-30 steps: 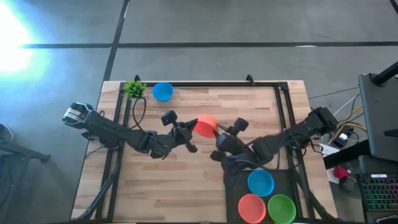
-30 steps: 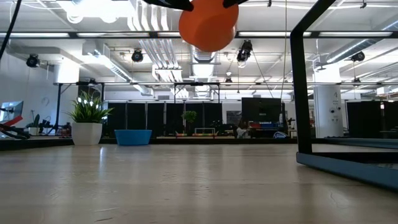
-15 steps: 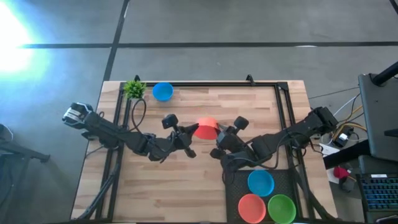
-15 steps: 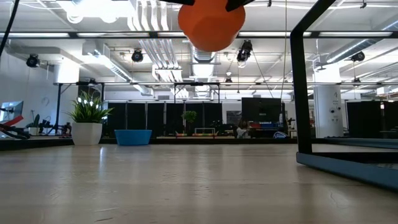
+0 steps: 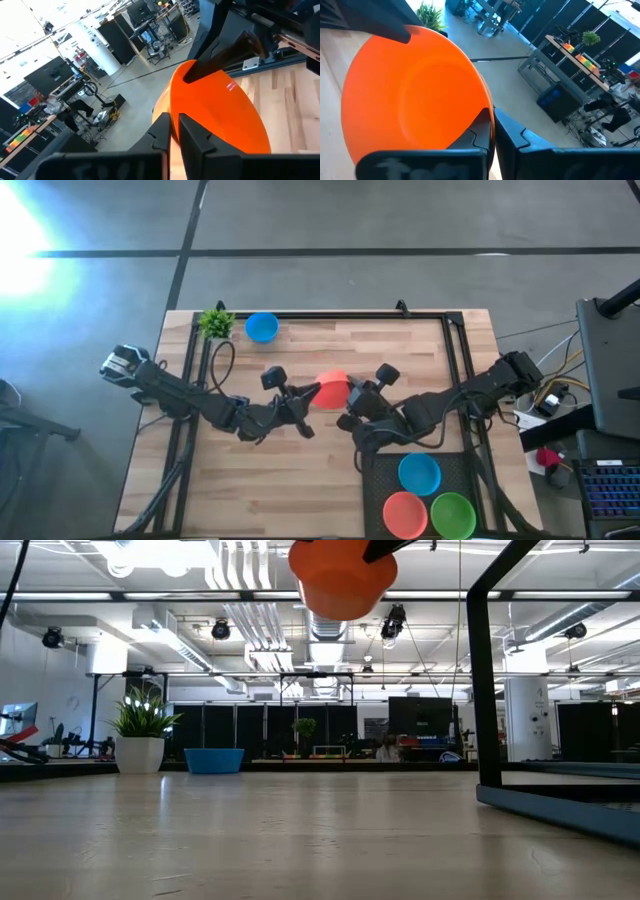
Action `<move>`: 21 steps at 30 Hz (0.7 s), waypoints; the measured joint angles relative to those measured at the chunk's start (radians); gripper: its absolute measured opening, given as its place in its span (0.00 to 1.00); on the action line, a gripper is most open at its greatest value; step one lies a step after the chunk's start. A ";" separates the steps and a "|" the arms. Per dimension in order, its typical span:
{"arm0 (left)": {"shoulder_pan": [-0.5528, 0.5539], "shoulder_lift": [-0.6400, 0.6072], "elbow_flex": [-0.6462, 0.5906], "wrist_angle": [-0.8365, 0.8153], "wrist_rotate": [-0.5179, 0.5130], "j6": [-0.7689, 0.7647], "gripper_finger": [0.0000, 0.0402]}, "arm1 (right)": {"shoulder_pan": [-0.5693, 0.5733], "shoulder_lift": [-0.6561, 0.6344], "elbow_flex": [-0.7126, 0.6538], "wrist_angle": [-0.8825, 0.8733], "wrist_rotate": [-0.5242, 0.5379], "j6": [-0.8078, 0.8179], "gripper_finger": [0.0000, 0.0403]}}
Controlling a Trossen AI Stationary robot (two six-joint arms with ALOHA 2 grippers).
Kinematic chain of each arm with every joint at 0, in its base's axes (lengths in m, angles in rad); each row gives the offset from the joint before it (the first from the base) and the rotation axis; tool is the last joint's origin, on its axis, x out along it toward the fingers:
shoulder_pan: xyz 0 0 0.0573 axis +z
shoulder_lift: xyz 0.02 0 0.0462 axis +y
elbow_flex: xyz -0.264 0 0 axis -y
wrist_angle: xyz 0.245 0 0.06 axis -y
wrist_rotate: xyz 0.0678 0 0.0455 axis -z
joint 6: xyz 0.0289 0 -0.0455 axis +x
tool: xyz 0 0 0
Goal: Pick & Place Mini bowls
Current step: Stack the orange bowl on the orange bowl on the shelf
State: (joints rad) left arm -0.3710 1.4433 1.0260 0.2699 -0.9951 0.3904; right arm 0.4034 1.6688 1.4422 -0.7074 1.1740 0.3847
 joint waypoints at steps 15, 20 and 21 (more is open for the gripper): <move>-0.028 -0.004 0.000 -0.003 -0.012 0.000 0.19 | -0.012 -0.007 0.000 -0.027 -0.005 0.004 0.02; -0.058 -0.009 0.000 -0.003 -0.027 0.001 0.19 | -0.017 -0.026 0.000 -0.080 -0.005 0.005 0.02; -0.063 -0.009 0.000 -0.003 -0.027 0.001 0.19 | -0.017 -0.034 0.000 -0.082 -0.005 0.005 0.02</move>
State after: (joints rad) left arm -0.4337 1.4345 1.0260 0.2665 -1.0218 0.3916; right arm 0.3862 1.6344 1.4425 -0.7896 1.1688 0.3899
